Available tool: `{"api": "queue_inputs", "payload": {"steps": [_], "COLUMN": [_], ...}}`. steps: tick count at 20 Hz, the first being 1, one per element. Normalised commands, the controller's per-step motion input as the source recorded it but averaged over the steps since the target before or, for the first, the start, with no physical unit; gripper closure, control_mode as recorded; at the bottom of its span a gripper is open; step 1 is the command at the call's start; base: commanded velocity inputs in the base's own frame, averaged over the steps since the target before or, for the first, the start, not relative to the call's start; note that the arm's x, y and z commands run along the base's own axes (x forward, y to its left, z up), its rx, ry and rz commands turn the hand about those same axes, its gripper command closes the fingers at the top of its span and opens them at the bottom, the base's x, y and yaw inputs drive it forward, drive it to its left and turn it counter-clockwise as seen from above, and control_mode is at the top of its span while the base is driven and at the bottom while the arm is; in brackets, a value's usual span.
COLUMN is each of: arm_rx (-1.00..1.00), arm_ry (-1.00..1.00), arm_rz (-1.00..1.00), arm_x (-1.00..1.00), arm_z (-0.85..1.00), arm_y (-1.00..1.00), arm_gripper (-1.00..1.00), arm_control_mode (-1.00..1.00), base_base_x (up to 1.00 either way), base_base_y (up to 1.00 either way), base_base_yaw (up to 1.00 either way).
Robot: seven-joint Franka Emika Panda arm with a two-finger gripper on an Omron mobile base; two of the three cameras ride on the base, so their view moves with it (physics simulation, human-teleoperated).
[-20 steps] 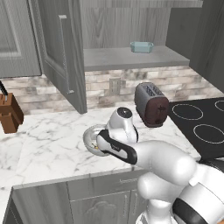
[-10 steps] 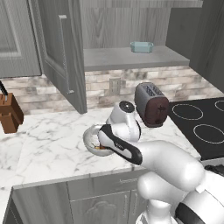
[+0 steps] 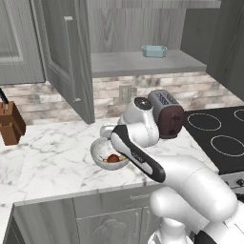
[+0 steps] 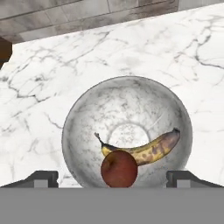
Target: Open the cabinet. Pick the banana and apple from the cabinet and place them into the bowl. Then close the cabinet.
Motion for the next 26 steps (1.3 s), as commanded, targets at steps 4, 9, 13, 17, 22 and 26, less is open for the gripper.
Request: {"api": "queue_inputs", "payload": {"steps": [4,9,13,17,22,26], "arm_rx": [0.00,-0.01,-0.01,-0.02,0.00,0.00], "arm_ry": [-0.01,-0.02,-0.04,-0.05,-0.05,-0.04], "arm_rz": [0.00,0.00,-0.01,-0.03,-0.05,-0.05], "arm_x": [-0.41,-0.57,-0.65,-0.57,-0.61,-0.61], "arm_z": [0.46,0.39,0.41,0.45,0.43,0.37], "arm_y": [-0.24,-0.22,-0.23,-0.35,-0.45,-0.47], "arm_gripper": [-1.00,-1.00,-1.00,-1.00,-1.00,-1.00], "arm_control_mode": [-1.00,-1.00,-1.00,-1.00,-1.00,-1.00], "base_base_x": [0.00,0.00,0.00,0.00,0.00,0.00], "base_base_y": [0.00,0.00,0.00,0.00,0.00,0.00], "base_base_yaw": [0.00,0.00,0.00,0.00,0.00,0.00]}}
